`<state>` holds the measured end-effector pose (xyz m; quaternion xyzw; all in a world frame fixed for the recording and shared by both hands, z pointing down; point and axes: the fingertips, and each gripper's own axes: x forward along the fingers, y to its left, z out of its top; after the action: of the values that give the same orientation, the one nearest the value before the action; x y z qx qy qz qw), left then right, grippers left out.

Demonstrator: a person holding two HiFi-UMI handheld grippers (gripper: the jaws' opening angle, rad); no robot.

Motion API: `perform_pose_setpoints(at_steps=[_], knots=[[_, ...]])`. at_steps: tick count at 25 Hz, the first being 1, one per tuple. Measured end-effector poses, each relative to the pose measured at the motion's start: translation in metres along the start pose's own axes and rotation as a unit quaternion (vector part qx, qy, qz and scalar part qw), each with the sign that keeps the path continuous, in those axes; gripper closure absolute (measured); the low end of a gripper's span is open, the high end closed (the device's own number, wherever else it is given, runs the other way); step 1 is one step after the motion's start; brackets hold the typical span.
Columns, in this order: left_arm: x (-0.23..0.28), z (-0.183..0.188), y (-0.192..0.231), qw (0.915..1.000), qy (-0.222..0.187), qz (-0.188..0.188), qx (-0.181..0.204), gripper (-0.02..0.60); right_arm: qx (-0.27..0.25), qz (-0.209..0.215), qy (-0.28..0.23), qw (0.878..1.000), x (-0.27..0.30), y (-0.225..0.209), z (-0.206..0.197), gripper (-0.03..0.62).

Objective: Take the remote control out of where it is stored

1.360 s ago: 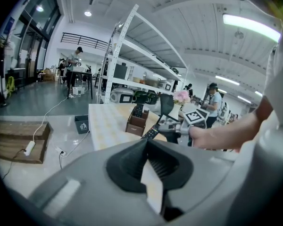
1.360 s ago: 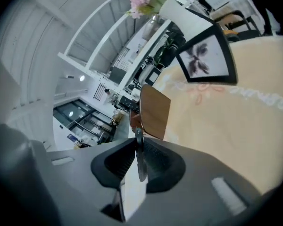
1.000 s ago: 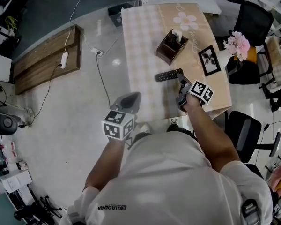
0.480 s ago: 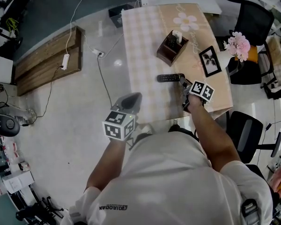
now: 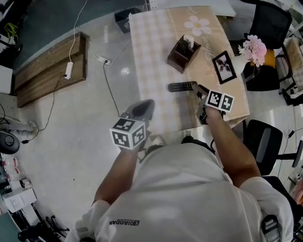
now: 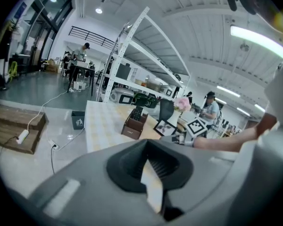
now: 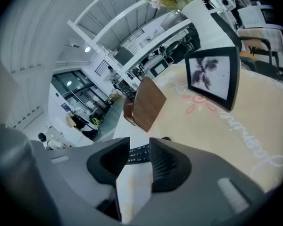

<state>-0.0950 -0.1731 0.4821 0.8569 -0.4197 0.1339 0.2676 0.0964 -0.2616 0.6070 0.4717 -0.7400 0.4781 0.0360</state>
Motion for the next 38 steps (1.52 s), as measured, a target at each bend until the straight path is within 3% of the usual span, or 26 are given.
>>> perform_pose_setpoints(at_steps=[8,19,33,38], knots=[[0.001,0.007,-0.007,0.9995,-0.009,-0.010,0.028,0.577,-0.123,0.072,-0.002,0.990,-0.037,0.080,0.003,0.569],[0.006,0.004,-0.021,0.9974,0.008,-0.024,0.067,0.577,-0.302,0.077,0.012,0.950,-0.064,0.125,-0.015,0.588],[0.007,0.002,-0.022,0.9961,0.022,-0.026,0.081,0.578,-0.309,0.069,0.011,0.948,-0.064,0.126,-0.015,0.589],[0.011,0.006,-0.023,0.9964,0.008,-0.028,0.079,0.577,-0.311,0.068,0.011,0.948,-0.062,0.123,-0.013,0.588]])
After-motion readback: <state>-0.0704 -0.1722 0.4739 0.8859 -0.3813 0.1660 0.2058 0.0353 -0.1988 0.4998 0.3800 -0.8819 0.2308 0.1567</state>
